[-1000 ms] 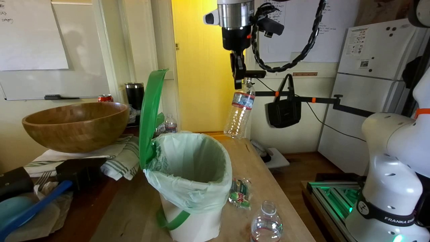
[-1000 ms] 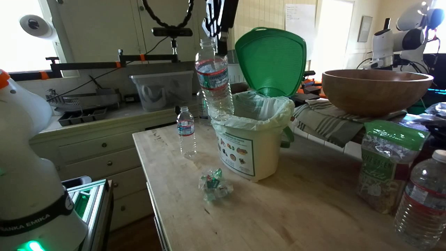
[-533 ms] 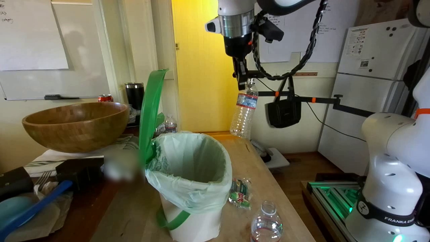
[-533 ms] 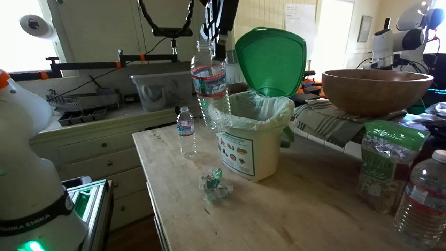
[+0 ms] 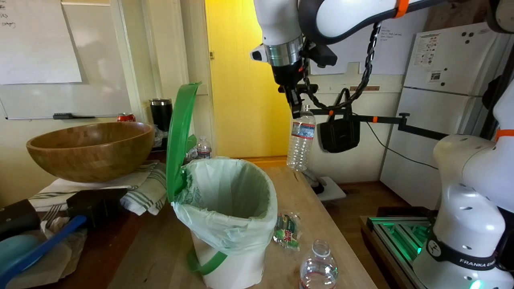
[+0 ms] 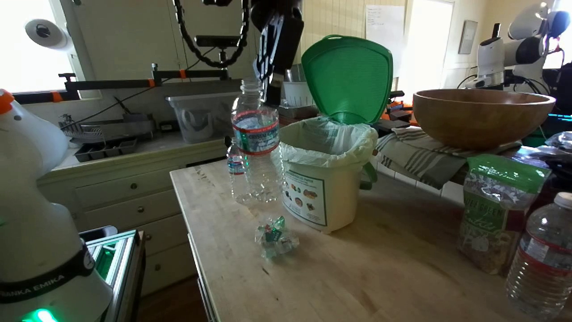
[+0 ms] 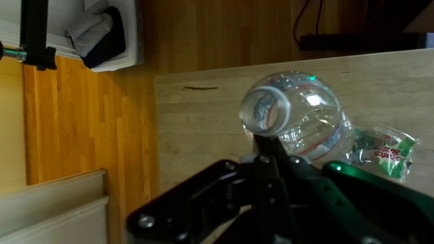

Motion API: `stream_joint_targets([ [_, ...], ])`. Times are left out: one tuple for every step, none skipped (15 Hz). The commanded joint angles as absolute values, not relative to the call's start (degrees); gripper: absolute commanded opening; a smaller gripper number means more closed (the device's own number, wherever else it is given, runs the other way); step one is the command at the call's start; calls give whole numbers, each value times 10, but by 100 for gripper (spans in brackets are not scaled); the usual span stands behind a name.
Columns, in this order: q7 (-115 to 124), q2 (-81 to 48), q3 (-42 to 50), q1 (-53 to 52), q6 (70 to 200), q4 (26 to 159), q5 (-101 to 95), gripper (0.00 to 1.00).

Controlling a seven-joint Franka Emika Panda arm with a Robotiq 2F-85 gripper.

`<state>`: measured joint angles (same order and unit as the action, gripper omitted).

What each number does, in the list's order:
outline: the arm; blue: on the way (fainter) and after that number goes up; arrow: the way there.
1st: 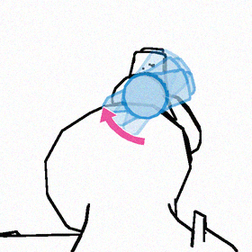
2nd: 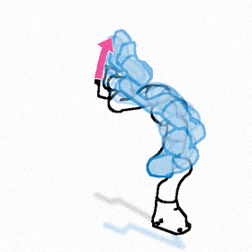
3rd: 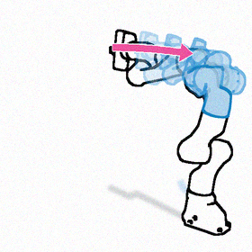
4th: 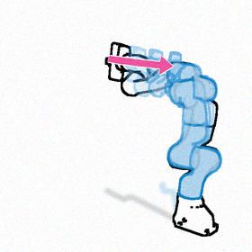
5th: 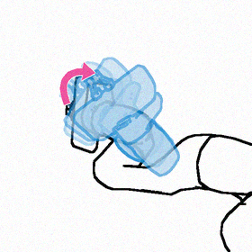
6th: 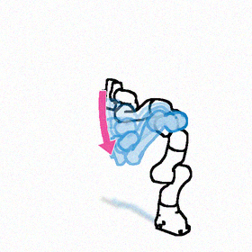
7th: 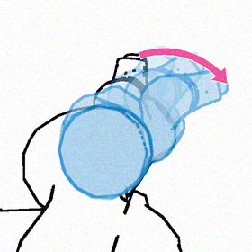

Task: Open the bin and remove a bottle from the bin

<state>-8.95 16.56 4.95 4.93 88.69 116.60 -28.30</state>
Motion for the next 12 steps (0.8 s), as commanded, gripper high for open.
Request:
stream_joint_targets([
  [-73, 160, 62, 63, 894, 1195, -299, 0],
  [-70, 157, 66, 66, 897, 1201, -299, 0],
  [-66, 154, 71, 70, 900, 1205, -299, 0],
  [-67, 151, 75, 73, 902, 1208, -300, 0],
  [-63, 148, 79, 77, 908, 1211, -303, 0],
  [-58, 145, 83, 81, 911, 1213, -304, 0],
  [-53, 142, 86, 85, 916, 1218, -307, 0],
  [-45, 139, 89, 88, 923, 1222, -310, 0],
  [-39, 135, 92, 92, 927, 1223, -312, 0],
  [-31, 129, 95, 96, 935, 1225, -314, 0],
  [-24, 125, 97, 99, 940, 1227, -315, 0],
  [-17, 120, 100, 101, 945, 1228, -314, 0],
])
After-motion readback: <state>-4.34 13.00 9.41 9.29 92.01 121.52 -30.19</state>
